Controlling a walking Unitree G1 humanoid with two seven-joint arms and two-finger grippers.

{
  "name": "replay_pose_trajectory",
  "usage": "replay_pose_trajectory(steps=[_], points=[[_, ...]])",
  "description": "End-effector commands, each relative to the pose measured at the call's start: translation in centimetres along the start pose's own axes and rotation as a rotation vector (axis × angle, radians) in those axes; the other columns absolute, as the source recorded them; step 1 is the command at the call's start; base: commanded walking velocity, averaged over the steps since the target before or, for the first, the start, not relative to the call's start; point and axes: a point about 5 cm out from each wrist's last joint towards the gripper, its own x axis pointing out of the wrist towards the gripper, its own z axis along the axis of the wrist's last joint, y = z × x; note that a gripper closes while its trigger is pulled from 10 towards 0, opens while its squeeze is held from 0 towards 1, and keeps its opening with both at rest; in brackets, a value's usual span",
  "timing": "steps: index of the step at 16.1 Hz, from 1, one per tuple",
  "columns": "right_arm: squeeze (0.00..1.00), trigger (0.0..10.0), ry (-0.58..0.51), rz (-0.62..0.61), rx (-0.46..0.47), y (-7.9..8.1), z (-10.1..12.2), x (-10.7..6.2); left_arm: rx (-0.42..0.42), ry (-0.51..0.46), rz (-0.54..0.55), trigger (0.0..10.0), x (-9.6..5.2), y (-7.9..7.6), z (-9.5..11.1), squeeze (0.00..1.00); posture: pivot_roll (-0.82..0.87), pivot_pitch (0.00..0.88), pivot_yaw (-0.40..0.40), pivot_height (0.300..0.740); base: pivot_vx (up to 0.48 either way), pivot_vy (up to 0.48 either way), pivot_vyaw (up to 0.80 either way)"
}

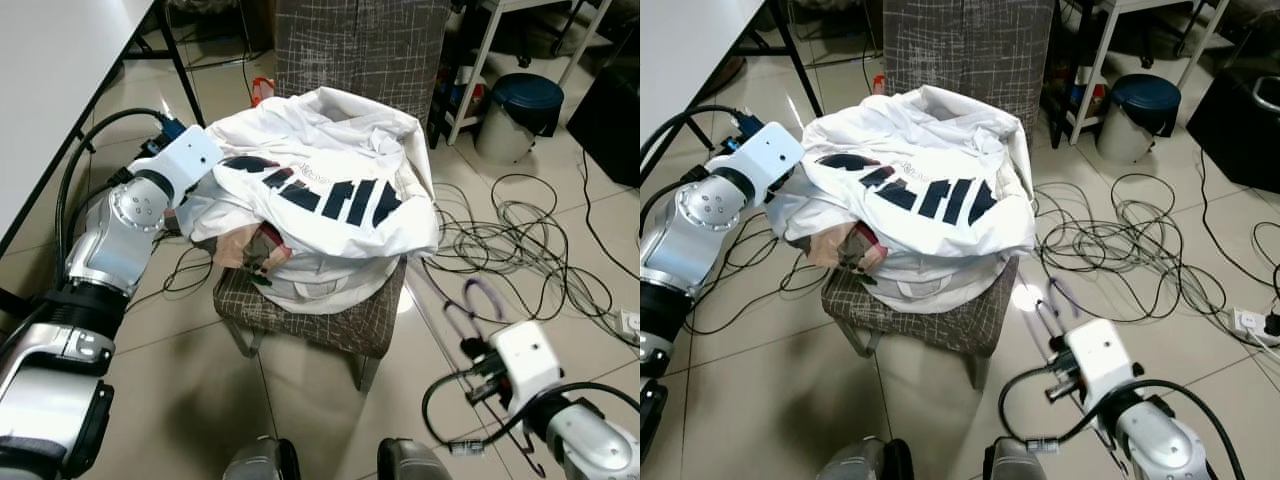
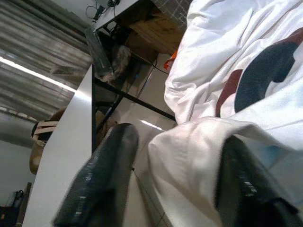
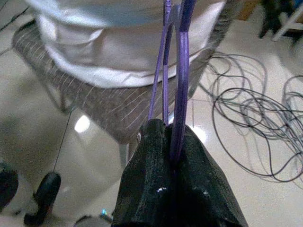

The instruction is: Hang hanger

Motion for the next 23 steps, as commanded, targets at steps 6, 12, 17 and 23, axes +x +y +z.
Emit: replay_pose_trajectory(steps=[6, 12, 17, 23], points=[[0.0, 10.0, -0.366, 0.141, 0.292, 0.4, 5.7, -1.4, -0.031, -0.004, -0.042, 0.0, -0.2, -0.4, 0.2, 0.0, -0.17, 0.103, 0.086, 0.74, 0.0, 0.0, 0.0], [0.0, 10.0, -0.251, 0.05, 0.202, -2.0, 4.9, -4.2, -0.048, -0.025, -0.048, 0.0, -0.1, -0.5, 1.1, 0.0, -0.17, 0.094, 0.08, 0.74, 0.0, 0.0, 0.0], [0.0, 10.0, -0.546, -0.025, 0.245, -5.4, 10.1, -6.9, -0.053, -0.062, -0.041, 0.0, -0.2, 0.5, 2.1, 0.0, -0.18, 0.093, 0.085, 0.74, 0.0, 0.0, 0.0], [0.0, 10.0, -0.389, 0.426, 0.219, 1.3, 11.1, -2.8, -0.088, -0.147, -0.022, 0.0, -0.3, 1.4, 5.0, 0.0, -0.16, 0.09, 0.068, 0.74, 0.0, 0.0, 0.0]])
